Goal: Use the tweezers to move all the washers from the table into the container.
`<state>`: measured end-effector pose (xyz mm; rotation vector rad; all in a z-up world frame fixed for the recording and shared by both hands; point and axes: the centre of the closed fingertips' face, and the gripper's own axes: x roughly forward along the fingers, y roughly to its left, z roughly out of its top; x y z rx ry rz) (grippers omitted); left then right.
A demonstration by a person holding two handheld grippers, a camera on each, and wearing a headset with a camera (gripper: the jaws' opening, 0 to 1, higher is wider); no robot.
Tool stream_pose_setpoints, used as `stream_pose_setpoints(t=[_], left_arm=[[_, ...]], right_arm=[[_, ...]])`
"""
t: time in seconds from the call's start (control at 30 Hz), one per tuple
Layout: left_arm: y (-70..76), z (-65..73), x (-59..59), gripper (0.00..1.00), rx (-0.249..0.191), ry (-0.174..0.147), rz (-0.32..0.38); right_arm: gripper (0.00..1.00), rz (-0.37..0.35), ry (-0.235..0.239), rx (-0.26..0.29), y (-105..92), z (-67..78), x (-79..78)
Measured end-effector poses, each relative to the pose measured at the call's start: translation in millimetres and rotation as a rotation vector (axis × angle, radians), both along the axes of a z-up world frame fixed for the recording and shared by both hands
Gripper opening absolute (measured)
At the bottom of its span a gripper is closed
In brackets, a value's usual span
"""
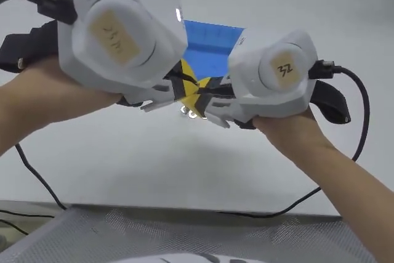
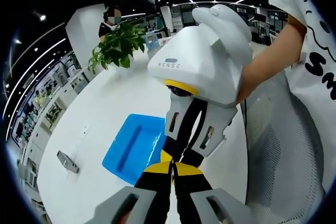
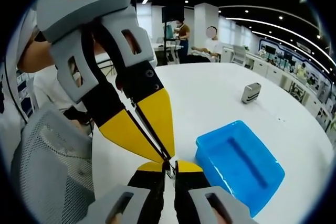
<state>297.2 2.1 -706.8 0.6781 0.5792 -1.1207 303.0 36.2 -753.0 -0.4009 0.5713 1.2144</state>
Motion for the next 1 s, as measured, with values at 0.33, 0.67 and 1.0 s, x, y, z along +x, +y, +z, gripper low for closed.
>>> stream_pose_setpoints(t=[0.33,0.67,1.0], left_arm=[[-3.5,23.8,8.4,0.0,-0.006,-0.049,-0.006],[-3.5,39.3,19.1,0.0,0.001,-0.085,-0.001],[-1.4,44.8,41.5,0.0,-0.004,-0.127,0.018]], right_arm=[[0.01,0.002,-0.048,0.012,-1.9,25.4,8.8],[0.01,0.022,-0.09,0.021,1.9,41.7,21.1],[0.01,-0.003,-0.121,0.046,3.3,50.2,47.6]])
